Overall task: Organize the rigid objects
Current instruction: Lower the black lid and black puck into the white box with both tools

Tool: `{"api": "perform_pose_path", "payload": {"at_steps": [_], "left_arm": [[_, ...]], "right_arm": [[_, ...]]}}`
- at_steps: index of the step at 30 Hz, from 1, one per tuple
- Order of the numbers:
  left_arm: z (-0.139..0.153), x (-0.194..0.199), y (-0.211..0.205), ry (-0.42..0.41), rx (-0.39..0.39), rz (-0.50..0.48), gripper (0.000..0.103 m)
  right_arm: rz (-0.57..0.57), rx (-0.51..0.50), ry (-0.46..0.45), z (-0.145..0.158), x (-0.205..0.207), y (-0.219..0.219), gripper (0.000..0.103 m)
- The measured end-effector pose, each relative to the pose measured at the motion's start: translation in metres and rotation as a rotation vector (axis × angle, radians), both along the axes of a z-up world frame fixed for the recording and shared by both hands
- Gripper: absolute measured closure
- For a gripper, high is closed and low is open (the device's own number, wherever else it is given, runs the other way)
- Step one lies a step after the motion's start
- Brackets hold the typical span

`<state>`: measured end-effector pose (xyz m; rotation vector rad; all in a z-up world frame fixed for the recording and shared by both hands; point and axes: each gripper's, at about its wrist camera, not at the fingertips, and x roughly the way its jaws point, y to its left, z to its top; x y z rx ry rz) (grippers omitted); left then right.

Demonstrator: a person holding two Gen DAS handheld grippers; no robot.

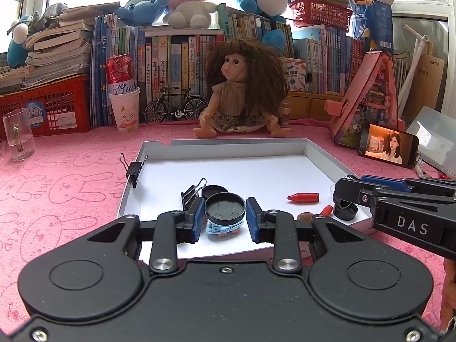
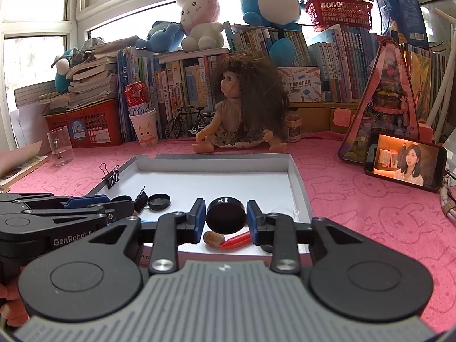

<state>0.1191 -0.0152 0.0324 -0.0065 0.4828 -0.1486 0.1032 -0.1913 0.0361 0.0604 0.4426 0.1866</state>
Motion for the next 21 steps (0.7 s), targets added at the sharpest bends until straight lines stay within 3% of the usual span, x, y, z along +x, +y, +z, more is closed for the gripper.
{"api": "perform_pose_path", "payload": {"at_steps": [12, 21], "left_arm": [[0.012, 0.035, -0.001, -0.021, -0.008, -0.015, 0.074], [0.014, 0.097, 0.018, 0.081, -0.041, 0.034, 0.074]], "right_arm": [[-0.027, 0.034, 0.030, 0.003, 0.033, -0.014, 0.067], [-0.044, 0.077, 0.134, 0.002, 0.079, -0.030, 0.067]]}}
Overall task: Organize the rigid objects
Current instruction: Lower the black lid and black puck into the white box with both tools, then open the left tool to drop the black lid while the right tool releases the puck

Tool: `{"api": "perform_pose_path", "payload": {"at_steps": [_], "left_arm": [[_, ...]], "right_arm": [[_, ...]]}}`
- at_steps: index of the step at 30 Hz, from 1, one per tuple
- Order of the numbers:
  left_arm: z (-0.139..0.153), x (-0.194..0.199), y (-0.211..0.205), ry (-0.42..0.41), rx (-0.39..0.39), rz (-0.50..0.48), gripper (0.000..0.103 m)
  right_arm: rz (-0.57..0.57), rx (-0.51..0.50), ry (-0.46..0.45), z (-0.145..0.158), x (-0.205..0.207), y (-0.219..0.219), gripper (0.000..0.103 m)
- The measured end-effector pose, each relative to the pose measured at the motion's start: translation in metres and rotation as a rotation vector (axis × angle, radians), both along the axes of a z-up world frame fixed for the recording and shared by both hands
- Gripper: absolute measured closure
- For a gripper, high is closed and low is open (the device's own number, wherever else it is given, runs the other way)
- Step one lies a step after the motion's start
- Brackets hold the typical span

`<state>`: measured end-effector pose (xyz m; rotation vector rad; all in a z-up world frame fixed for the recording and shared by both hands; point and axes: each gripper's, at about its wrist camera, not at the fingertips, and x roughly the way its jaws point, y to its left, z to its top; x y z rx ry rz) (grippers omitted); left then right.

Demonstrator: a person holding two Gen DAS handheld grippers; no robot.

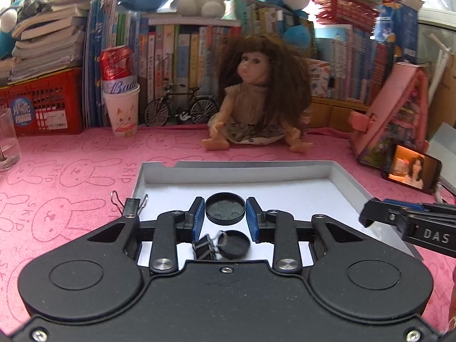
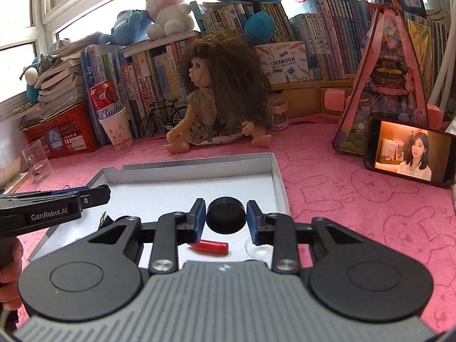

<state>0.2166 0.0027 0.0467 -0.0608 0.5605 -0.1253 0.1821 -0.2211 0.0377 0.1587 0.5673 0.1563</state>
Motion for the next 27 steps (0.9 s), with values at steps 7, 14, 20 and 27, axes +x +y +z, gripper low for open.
{"api": "perform_pose_path", "payload": {"at_steps": [7, 14, 20, 27], "left_arm": [[-0.010, 0.036, 0.009, 0.116, -0.010, 0.032, 0.074], [-0.016, 0.046, 0.007, 0.145, 0.001, 0.037, 0.074], [-0.020, 0.048, 0.005, 0.161, 0.009, 0.033, 0.074], [-0.024, 0.047, 0.002, 0.179, 0.023, 0.030, 0.073]], "right_arm": [[-0.001, 0.055, 0.156, -0.007, 0.044, -0.007, 0.067], [0.008, 0.041, 0.219, -0.012, 0.062, -0.002, 0.067], [0.015, 0.029, 0.240, -0.017, 0.067, 0.002, 0.067], [0.024, 0.027, 0.230, -0.017, 0.066, 0.004, 0.066]]}}
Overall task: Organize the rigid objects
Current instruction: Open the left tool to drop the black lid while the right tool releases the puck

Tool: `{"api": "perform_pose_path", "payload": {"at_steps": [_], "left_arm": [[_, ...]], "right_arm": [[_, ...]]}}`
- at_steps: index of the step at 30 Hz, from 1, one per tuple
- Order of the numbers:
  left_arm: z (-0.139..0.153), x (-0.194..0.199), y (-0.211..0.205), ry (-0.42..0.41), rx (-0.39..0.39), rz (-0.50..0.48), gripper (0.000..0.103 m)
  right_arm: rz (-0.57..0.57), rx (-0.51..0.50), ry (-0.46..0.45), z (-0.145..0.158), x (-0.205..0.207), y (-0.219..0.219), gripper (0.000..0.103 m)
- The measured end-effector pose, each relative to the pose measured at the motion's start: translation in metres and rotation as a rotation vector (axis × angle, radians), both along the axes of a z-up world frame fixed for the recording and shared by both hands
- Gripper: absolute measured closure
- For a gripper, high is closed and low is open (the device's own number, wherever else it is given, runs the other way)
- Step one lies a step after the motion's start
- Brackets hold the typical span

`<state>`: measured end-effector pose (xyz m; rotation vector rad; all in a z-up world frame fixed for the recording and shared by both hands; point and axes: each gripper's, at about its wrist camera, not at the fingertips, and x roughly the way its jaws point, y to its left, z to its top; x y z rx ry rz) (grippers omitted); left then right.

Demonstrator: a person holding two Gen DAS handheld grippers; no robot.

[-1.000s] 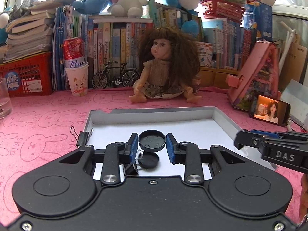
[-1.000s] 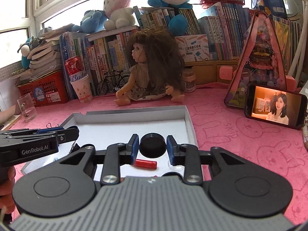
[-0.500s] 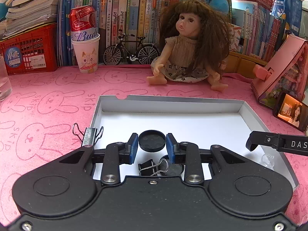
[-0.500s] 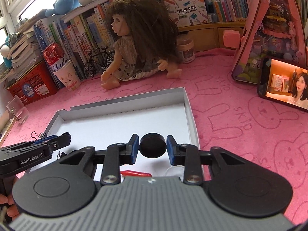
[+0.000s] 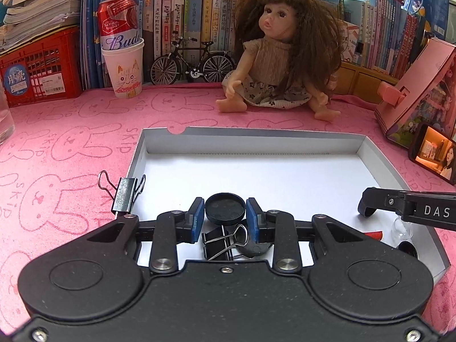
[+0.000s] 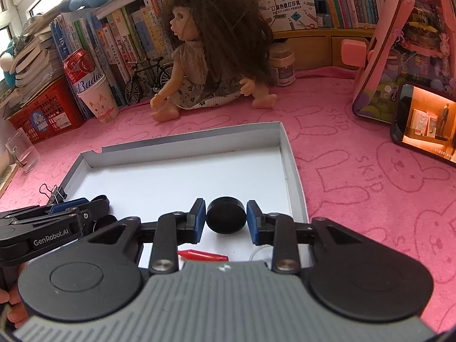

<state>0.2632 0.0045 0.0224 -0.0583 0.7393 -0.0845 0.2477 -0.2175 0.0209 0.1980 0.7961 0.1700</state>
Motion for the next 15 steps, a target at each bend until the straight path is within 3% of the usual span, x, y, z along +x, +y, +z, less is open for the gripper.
{"api": "perform_pose_path", "payload": {"at_steps": [4, 7, 11, 15], "left_arm": [[0.000, -0.003, -0.001, -0.006, 0.008, -0.005, 0.071], [0.002, -0.007, -0.001, -0.017, 0.008, -0.004, 0.062], [0.006, -0.011, -0.001, -0.022, 0.002, -0.006, 0.053], [0.010, -0.018, -0.001, -0.040, -0.001, -0.010, 0.046]], "right_arm": [[-0.001, 0.009, -0.003, 0.000, -0.002, 0.000, 0.064], [0.003, 0.015, -0.015, 0.002, -0.005, 0.000, 0.062], [0.004, 0.013, -0.032, 0.005, -0.010, 0.001, 0.047], [0.005, 0.009, -0.058, 0.010, -0.016, 0.003, 0.040]]}}
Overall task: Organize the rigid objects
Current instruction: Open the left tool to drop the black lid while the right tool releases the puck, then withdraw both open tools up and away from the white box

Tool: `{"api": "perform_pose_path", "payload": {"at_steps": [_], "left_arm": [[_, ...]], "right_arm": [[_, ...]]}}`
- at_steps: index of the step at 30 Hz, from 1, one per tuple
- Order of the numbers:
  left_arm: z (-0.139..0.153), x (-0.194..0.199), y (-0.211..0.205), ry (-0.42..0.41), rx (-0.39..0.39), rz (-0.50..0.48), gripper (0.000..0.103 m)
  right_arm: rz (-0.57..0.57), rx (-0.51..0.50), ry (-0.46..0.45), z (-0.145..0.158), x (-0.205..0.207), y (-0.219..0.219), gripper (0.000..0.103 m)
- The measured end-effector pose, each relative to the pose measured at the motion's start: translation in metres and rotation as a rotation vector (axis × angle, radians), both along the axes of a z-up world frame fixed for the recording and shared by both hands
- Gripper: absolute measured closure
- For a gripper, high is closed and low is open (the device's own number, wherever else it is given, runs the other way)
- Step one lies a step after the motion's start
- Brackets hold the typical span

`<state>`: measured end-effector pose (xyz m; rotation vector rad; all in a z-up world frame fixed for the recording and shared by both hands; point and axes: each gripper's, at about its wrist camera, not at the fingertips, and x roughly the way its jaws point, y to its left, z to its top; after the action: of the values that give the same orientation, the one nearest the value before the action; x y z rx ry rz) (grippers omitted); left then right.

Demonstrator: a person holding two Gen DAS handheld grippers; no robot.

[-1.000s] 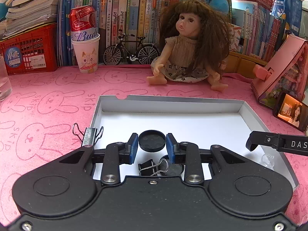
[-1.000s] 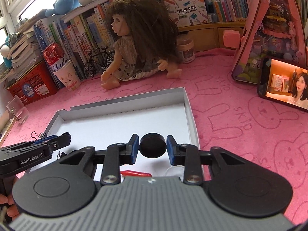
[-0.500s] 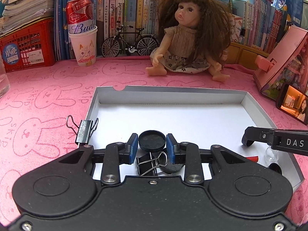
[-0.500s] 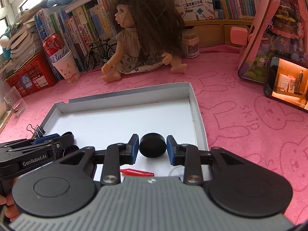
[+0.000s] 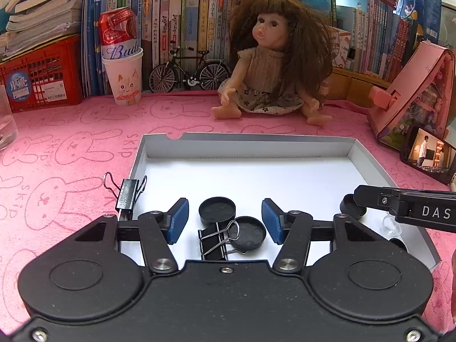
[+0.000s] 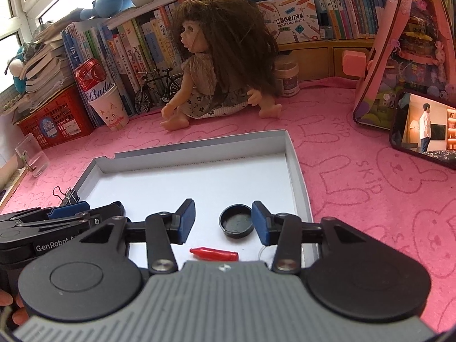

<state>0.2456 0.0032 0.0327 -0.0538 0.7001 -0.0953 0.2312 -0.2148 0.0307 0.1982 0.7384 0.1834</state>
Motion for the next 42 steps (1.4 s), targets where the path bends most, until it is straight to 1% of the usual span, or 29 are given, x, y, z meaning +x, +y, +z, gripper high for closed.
{"api": "perform_pose_path", "payload": {"at_steps": [1, 4, 6, 8, 11, 17, 25, 37, 42], "left_arm": [[0.002, -0.002, 0.000, -0.005, 0.001, 0.000, 0.045], [0.006, -0.008, 0.001, -0.021, -0.007, -0.006, 0.035], [0.009, -0.012, 0.002, -0.031, -0.014, -0.010, 0.024], [0.013, -0.017, 0.002, -0.044, -0.011, -0.012, 0.021], [0.016, -0.025, 0.000, -0.057, 0.005, -0.016, 0.019], [0.021, -0.039, 0.002, -0.068, -0.010, -0.021, 0.018], [0.026, -0.059, 0.001, -0.098, -0.004, -0.034, 0.017], [0.030, -0.085, 0.005, -0.116, -0.018, -0.042, 0.017], [0.031, -0.098, 0.004, -0.129, -0.006, -0.051, 0.017]], "right_arm": [[0.000, -0.009, -0.009, 0.001, -0.002, 0.001, 0.037], [0.001, -0.031, -0.033, 0.004, -0.008, 0.003, 0.032], [-0.002, -0.035, -0.045, 0.006, -0.012, 0.003, 0.028], [-0.008, -0.034, -0.055, 0.008, -0.016, 0.002, 0.024], [-0.018, -0.033, -0.066, 0.010, -0.022, 0.000, 0.019], [-0.024, -0.050, -0.092, 0.013, -0.034, 0.000, 0.017], [-0.026, -0.067, -0.122, 0.019, -0.051, 0.001, 0.016], [-0.014, -0.100, -0.153, 0.022, -0.075, 0.008, 0.015], [-0.013, -0.099, -0.162, 0.024, -0.085, 0.008, 0.013]]}}
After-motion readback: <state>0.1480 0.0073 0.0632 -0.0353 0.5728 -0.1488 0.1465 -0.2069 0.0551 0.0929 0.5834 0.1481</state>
